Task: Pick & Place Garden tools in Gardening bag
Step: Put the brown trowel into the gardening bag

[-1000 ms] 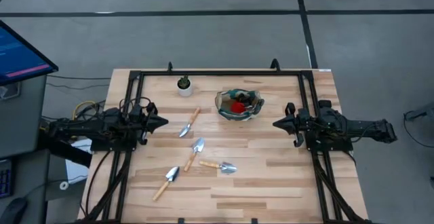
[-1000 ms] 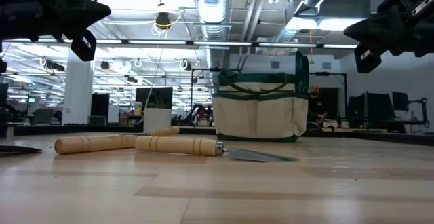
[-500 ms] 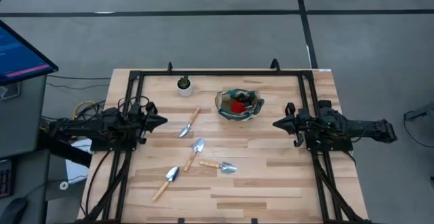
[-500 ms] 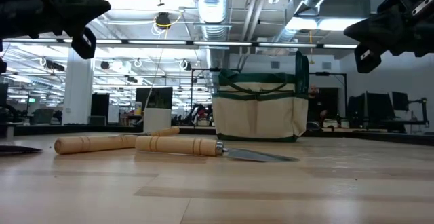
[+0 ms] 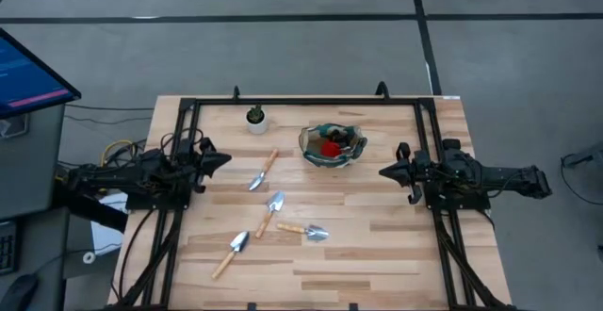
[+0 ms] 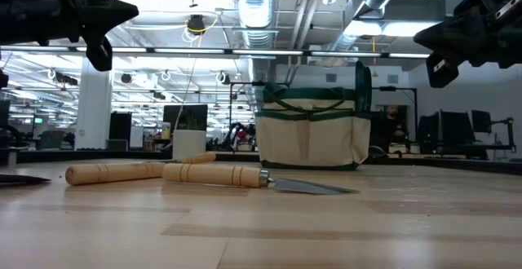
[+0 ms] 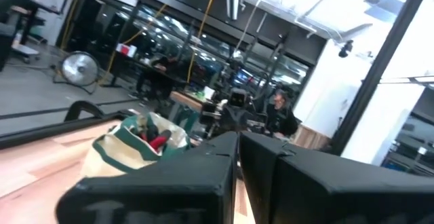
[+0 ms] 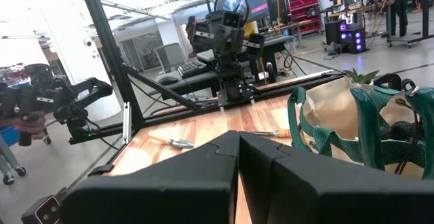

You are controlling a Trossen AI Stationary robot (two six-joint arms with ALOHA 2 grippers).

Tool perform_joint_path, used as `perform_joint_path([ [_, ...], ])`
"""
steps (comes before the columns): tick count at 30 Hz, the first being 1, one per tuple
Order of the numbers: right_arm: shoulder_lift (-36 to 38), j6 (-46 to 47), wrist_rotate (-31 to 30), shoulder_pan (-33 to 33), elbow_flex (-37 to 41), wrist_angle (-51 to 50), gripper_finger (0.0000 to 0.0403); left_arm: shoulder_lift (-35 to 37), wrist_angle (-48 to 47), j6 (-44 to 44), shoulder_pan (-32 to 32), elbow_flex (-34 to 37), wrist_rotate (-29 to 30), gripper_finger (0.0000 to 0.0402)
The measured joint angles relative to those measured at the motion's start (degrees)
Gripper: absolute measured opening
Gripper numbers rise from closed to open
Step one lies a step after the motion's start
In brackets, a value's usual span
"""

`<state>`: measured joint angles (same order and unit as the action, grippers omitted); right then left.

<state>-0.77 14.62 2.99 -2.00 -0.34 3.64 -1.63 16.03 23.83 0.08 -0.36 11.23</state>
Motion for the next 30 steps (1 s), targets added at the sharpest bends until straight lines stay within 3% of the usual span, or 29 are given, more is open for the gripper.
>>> perform_joint_path([
  [6, 0.02, 1.24, 0.01, 0.04, 0.0, 0.02, 0.0, -0.14, 1.85, 4.48, 0.0, 0.0, 0.98, 0.0008],
  [16, 0.04, 14.93, -0.66, -0.06, -0.14, 0.17, 0.0, -3.61, 14.11, 12.54, -0.02, -1.87, 2.11, 0.0002],
  [24, 0.04, 29.01, -0.21, 0.04, -0.57, 3.61, 0.0, -18.67, 15.42, 11.02, -0.02, -10.32, 6.75, 0.0002],
  [30, 0.04, 33.25, -0.77, 0.04, -0.67, 4.78, 0.0, -32.68, 24.7, 5.04, -0.01, -16.15, -0.62, 0.0037],
])
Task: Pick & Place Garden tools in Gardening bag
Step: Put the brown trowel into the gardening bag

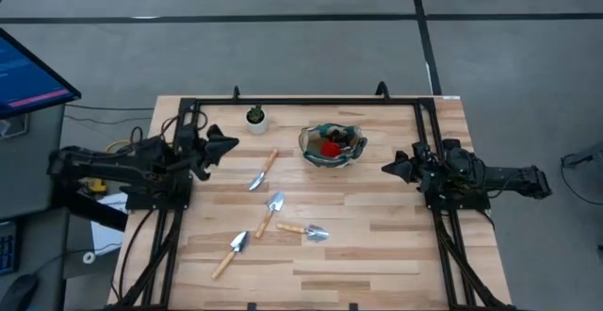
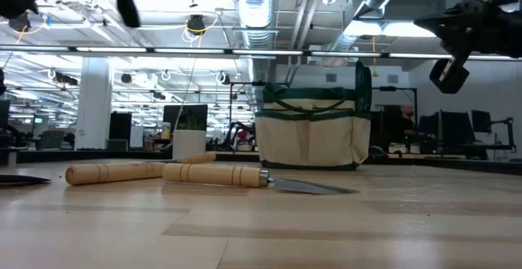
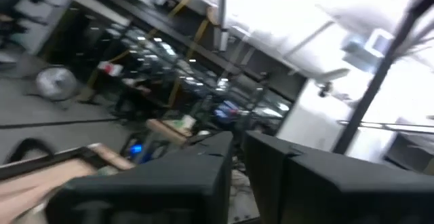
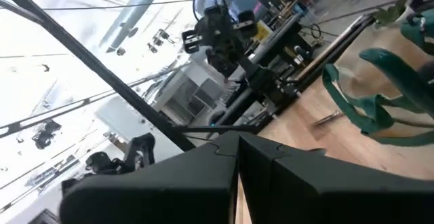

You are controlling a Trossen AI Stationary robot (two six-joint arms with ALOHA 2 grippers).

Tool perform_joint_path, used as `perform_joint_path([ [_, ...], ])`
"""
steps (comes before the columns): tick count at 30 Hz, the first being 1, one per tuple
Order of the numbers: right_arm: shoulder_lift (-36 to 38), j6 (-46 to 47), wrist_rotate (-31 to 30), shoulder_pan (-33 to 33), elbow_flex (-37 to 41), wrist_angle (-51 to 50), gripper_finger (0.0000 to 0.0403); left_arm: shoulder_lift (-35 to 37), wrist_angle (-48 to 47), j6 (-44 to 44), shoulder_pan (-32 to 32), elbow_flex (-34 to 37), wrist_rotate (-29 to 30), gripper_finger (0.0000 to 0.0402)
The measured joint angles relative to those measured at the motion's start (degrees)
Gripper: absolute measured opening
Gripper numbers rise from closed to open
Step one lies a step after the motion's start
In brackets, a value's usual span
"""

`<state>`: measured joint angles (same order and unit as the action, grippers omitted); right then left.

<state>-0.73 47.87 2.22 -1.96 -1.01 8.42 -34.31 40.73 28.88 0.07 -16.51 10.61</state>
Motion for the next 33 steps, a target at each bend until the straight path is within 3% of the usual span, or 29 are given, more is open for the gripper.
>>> perform_joint_path([
  [4, 0.0, -1.63, -4.84, -0.02, -0.01, 1.38, 0.0, -7.54, 6.51, -0.04, -0.01, -4.57, -5.67, 0.0081],
  [7, 0.0, -1.74, -5.22, -0.04, -0.07, 2.23, 0.0004, -12.04, 6.86, -0.21, -0.01, -8.92, -9.46, 0.0117],
  [12, 0.0, -1.46, -5.22, 0.02, -0.11, 2.56, 0.0028, -18.6, 4.81, -1.79, -0.03, -15.58, -9.6, 0.0161],
  [15, 0.0, -1.88, -5.24, 0.02, -0.11, 2.5, 0.0049, -21.27, -4.24, -3.3, -0.01, -19.16, -7.69, 0.0162],
  [23, 0.0, -2.79, -5.29, -0.2, -0.14, 2.33, 0.0085, -27.54, -45.1, 0.04, 0.01, -28.29, 5.48, 0.0153],
  [27, 0.0, -2.83, -5.29, -0.22, -0.18, 2.04, 0.0094, -31.53, -51.78, 0.33, 0.01, -28.99, 5.96, 0.0153],
  [33, 0.0, -2.83, -5.47, -0.2, -0.2, 1.88, 0.0104, -38.75, -52.59, -1.36, 0.01, -28.99, 6.41, 0.0171],
])
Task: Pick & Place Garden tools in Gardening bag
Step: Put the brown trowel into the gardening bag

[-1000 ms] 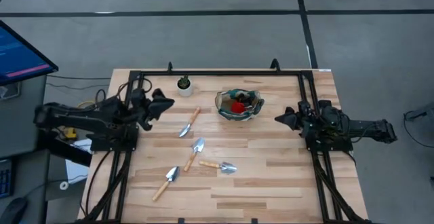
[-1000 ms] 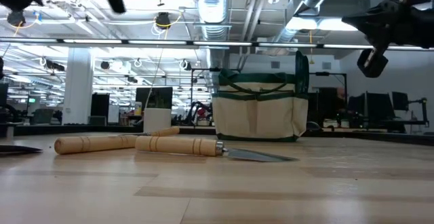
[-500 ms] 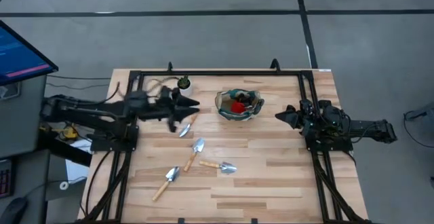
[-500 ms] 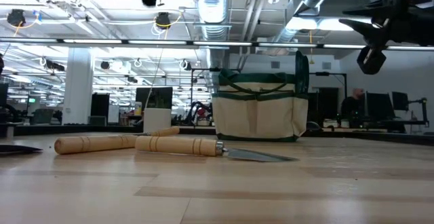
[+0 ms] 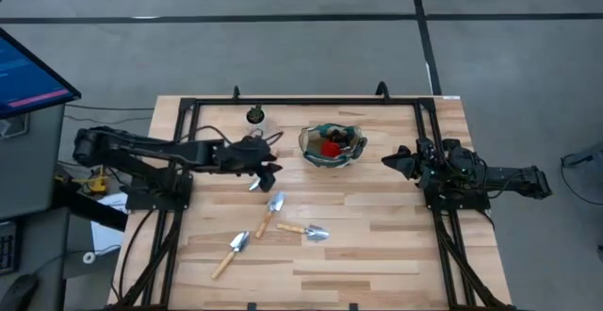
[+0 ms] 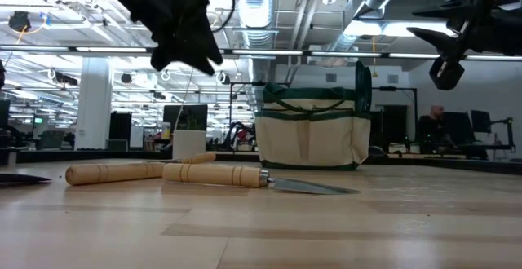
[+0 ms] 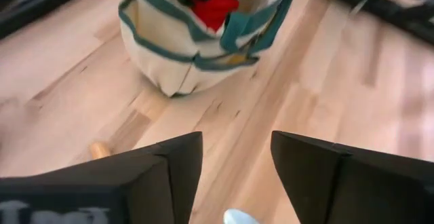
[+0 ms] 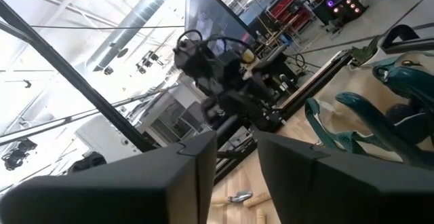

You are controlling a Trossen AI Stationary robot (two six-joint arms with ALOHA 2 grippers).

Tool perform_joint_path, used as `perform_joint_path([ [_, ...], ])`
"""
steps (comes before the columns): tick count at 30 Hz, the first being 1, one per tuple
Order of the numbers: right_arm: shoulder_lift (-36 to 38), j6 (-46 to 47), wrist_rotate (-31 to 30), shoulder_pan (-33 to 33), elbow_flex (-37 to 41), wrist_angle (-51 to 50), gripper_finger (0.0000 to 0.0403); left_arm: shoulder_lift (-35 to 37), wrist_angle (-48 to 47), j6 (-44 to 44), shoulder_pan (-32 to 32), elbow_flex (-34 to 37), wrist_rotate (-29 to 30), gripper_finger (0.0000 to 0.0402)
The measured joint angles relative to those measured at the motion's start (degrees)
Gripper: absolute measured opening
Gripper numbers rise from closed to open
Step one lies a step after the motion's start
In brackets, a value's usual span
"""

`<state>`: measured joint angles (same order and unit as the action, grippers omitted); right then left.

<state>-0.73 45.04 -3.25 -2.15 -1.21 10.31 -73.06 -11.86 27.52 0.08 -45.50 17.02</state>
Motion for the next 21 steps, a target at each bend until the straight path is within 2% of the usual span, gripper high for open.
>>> perform_joint_path([
  [9, 0.0, -0.18, -0.02, -0.02, 0.0, 0.02, 0.0105, -6.88, -0.67, -0.12, 2.03, 0.0, 1.1, 0.023],
  [11, 0.0, -0.16, -0.02, 0.0, 0.0, 0.02, 0.0105, -7.74, -1.33, 0.83, 3.22, 0.0, 3.24, 0.0239],
  [14, 0.0, -0.16, -0.02, 0.0, 0.0, 0.02, 0.0105, -8.47, -3.32, 1.45, 5.42, 0.0, 5.46, 0.0245],
  [21, 0.0, -0.11, -0.02, 0.0, -0.02, 0.0, 0.0105, -10.85, -4.97, 0.97, 9.76, 0.18, 3.98, 0.0246],
])
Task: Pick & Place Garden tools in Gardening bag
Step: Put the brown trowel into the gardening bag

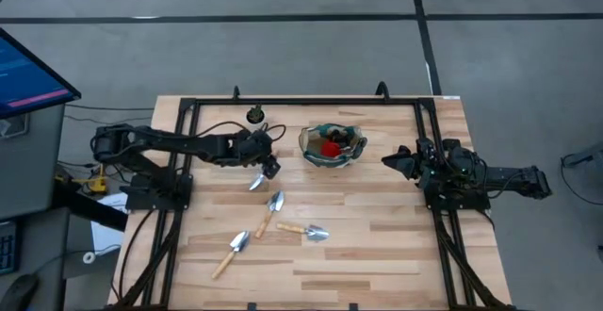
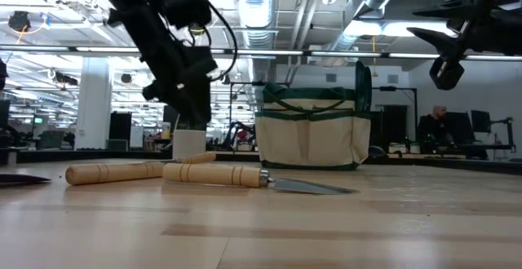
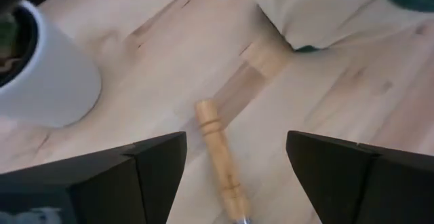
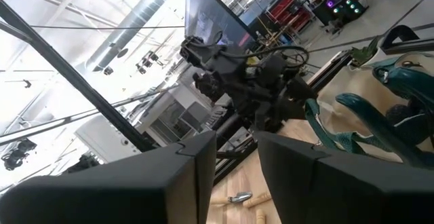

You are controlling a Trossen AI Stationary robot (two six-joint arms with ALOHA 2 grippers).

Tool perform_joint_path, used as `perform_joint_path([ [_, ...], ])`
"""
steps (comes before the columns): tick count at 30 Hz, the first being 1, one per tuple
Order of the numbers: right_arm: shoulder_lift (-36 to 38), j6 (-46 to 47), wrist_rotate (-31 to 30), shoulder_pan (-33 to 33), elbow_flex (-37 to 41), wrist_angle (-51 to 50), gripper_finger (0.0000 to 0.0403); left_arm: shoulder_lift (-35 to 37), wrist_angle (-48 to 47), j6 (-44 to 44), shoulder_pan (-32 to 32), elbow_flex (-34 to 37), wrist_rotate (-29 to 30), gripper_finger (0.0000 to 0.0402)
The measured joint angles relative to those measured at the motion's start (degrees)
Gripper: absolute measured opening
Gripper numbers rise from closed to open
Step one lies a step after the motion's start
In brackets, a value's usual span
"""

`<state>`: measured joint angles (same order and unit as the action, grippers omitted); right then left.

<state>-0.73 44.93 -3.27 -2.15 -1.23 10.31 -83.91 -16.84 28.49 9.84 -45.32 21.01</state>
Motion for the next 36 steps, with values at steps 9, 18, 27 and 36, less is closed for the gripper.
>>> perform_joint_path([
  [9, 0.0, -0.06, -0.02, -0.02, 0.0, 0.0, 0.0105, -6.6, 0.23, 0.04, 1.23, 0.09, -3.95, 0.0246],
  [18, 0.0, 0.05, 0.07, -0.04, 0.0, 0.0, 0.0105, -13.37, 0.43, 0.95, 1.23, -0.22, -7.8, 0.0229],
  [27, 0.0, 0.06, 0.2, -0.04, 0.0, 0.0, 0.0104, -12.33, 0.93, 2.7, 1.34, 0.01, -7.97, 0.0038],
  [36, 0.0, -0.31, 0.22, -0.05, 0.0, -0.02, 0.0104, -0.74, 8.06, 6.54, -1.32, 0.28, 4.8, 0.0038],
])
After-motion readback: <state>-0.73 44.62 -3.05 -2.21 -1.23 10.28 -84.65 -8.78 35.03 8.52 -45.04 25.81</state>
